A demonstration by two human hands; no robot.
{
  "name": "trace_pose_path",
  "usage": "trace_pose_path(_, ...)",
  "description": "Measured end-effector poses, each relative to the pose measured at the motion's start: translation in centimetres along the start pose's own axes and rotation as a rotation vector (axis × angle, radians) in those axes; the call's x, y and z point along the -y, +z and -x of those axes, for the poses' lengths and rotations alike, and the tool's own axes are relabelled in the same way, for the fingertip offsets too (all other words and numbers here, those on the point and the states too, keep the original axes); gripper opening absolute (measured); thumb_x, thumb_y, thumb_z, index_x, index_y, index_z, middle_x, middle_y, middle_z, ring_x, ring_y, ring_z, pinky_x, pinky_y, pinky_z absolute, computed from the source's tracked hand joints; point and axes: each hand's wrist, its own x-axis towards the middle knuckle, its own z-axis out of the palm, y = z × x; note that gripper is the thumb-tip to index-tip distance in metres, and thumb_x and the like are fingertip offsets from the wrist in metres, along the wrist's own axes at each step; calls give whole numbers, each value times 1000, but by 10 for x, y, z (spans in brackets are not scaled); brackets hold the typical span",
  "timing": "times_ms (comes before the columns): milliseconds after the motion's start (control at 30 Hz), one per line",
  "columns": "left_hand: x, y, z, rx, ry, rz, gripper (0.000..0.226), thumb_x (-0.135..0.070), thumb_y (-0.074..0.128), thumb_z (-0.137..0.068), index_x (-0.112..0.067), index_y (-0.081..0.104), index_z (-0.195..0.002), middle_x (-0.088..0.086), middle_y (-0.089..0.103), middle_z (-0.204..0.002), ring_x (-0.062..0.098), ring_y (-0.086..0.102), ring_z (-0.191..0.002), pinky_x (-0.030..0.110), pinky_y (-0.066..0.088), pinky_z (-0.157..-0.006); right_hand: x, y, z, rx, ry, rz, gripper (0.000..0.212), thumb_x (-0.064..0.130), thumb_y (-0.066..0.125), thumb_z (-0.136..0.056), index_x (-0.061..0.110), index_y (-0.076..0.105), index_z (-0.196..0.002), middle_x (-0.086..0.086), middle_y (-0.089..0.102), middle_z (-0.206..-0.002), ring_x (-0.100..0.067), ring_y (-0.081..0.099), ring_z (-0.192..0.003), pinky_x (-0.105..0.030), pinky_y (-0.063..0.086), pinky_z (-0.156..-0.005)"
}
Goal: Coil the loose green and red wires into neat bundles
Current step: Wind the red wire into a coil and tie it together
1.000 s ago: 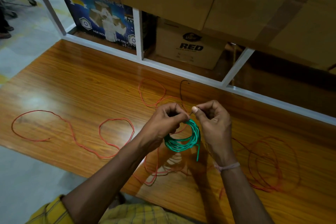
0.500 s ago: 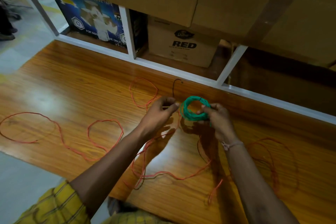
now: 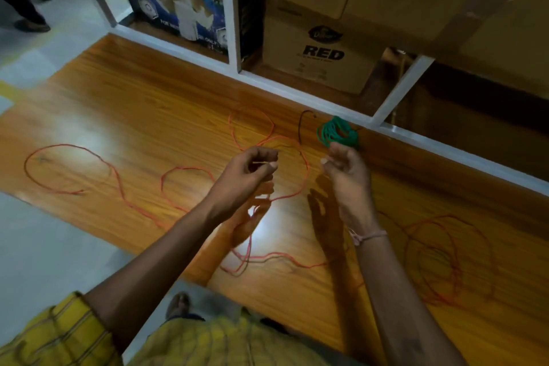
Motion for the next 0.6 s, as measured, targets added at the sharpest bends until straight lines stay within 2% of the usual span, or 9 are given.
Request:
trace_pose_path(67,1,-20,6,24,15,-21,26,-20,65,-106,-16,67,-132,-2,70,-130,12,72,-114,29,61,-97,12,18,25,65,-3,-47,42,10,68,-101,26,61,-139,12,64,-133,-4,64,-119,-22,60,-83)
trace_pose_path(167,7,-55,20,12,22,3,26,-13,65,-106,-7,67,-131,5,71,-128,14,71,-113,30,60,-99,23,58,58,104,-11,-75,40,7,67,-101,16,62,-139,9,67,-129,-6,69,-112,-25,61,-87)
trace_pose_path(233,17,-83,34,-4,14,26,22,-7,66,-104,-6,68,-125,9,72,-124,17,70,-111,34,60,-99,26,92,75,117,4,-104,36,3,66,-100,7,63,-135,7,70,-116,-3,73,-96,-23,61,-79)
trace_pose_path(300,28,-115,52,12,-10,21,18,-8,66,-104,-8,69,-121,12,73,-122,23,72,-112,38,61,-99,28,124,90,159,22,-111,32,3,67,-100,8,65,-131,4,71,-111,-1,75,-89,-21,61,-71)
trace_pose_path(400,40,-163,78,70,-21,12,19,-9,62,-106,-4,66,-124,17,72,-124,28,75,-113,41,62,-97,31,169,105,211,23,-80,30,5,70,-98,11,68,-128,0,72,-120,-9,76,-96,-30,63,-83)
trace_pose_path(500,46,-207,99,94,-33,-3,23,-13,62,-107,-3,64,-128,14,74,-122,23,76,-108,40,62,-97,32,213,116,268,42,-51,27,9,74,-96,18,72,-122,0,73,-122,-11,75,-102,-29,62,-79)
trace_pose_path(600,53,-246,115,102,-41,0,20,-17,68,-105,-6,66,-121,18,75,-114,27,77,-103,46,64,-92,31,252,123,316,46,-12,25,14,75,-96,20,73,-121,3,74,-121,-11,76,-103,-33,62,-88)
